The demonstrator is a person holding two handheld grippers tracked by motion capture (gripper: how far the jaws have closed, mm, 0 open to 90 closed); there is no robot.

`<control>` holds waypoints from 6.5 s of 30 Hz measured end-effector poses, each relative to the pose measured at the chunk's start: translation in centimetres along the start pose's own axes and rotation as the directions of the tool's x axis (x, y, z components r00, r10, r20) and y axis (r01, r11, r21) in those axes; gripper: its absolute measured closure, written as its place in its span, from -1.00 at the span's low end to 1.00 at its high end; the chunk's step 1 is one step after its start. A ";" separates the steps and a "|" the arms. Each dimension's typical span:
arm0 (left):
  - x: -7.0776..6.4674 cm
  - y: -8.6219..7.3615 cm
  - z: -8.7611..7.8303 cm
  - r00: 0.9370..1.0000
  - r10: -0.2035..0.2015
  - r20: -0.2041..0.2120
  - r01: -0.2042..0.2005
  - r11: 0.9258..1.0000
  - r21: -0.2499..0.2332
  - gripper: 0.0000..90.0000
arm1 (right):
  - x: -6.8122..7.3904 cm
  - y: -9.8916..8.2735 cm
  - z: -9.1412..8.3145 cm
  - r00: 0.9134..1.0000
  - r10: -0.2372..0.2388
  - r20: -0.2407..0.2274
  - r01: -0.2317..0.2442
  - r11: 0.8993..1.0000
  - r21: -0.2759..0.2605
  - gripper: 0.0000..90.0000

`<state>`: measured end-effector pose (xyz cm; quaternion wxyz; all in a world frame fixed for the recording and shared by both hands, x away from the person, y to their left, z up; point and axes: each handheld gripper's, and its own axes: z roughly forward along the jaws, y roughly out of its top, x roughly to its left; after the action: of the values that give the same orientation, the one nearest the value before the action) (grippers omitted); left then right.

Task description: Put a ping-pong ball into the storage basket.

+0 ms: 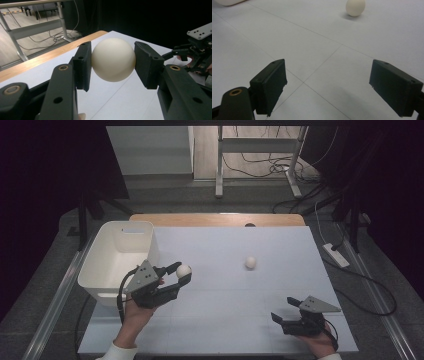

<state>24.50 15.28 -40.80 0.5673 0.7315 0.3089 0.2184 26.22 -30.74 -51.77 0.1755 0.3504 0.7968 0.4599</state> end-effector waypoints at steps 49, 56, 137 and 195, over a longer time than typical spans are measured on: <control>3.0 -0.1 -2.7 0.991 -0.052 -0.126 0.047 0.998 -0.042 0.13 | -0.1 -0.1 0.0 1.000 -0.001 0.003 0.001 1.000 0.002 -0.69; 3.2 -0.1 -3.1 0.987 -0.053 -0.149 0.048 0.998 -0.038 0.13 | -0.1 0.0 -0.1 1.000 0.007 0.004 -0.007 1.000 -0.004 -0.69; 10.5 2.8 -3.0 0.937 -0.117 -0.328 0.148 0.986 0.072 0.13 | -0.2 -0.2 -0.3 1.000 0.019 0.011 -0.019 1.000 -0.011 -0.69; 17.6 1.1 0.9 0.879 -0.141 -0.455 0.296 0.910 0.291 0.12 | -0.2 -0.2 -0.2 1.000 0.017 0.009 -0.017 1.000 -0.003 -0.68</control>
<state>37.88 26.80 -40.49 0.3678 0.7155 0.5404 0.2465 26.13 -31.05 -51.83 0.1758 0.3592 0.7922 0.4610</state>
